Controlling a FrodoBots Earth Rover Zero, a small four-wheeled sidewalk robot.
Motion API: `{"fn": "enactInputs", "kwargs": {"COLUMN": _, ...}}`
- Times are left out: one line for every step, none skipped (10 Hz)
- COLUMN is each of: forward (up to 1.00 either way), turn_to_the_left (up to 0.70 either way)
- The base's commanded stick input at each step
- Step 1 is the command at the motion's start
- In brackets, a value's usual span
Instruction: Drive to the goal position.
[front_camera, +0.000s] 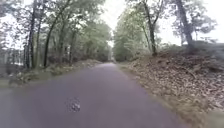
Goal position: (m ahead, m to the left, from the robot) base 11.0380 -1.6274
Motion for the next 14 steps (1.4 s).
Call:
{"fn": "enactInputs", "kwargs": {"forward": 0.70, "turn_to_the_left": 0.00}}
{"fn": "enactInputs", "kwargs": {"forward": 0.70, "turn_to_the_left": 0.00}}
{"fn": "enactInputs", "kwargs": {"forward": 0.70, "turn_to_the_left": 0.00}}
{"fn": "enactInputs", "kwargs": {"forward": 0.70, "turn_to_the_left": 0.00}}
{"fn": "enactInputs", "kwargs": {"forward": 0.70, "turn_to_the_left": 0.00}}
{"fn": "enactInputs", "kwargs": {"forward": 0.70, "turn_to_the_left": 0.00}}
{"fn": "enactInputs", "kwargs": {"forward": 0.70, "turn_to_the_left": 0.00}}
{"fn": "enactInputs", "kwargs": {"forward": 0.70, "turn_to_the_left": 0.00}}
{"fn": "enactInputs", "kwargs": {"forward": 0.70, "turn_to_the_left": 0.00}}
{"fn": "enactInputs", "kwargs": {"forward": 0.70, "turn_to_the_left": 0.00}}
{"fn": "enactInputs", "kwargs": {"forward": 0.70, "turn_to_the_left": 0.00}}
{"fn": "enactInputs", "kwargs": {"forward": 0.70, "turn_to_the_left": 0.00}}
{"fn": "enactInputs", "kwargs": {"forward": 0.70, "turn_to_the_left": 0.00}}
{"fn": "enactInputs", "kwargs": {"forward": 0.70, "turn_to_the_left": 0.00}}
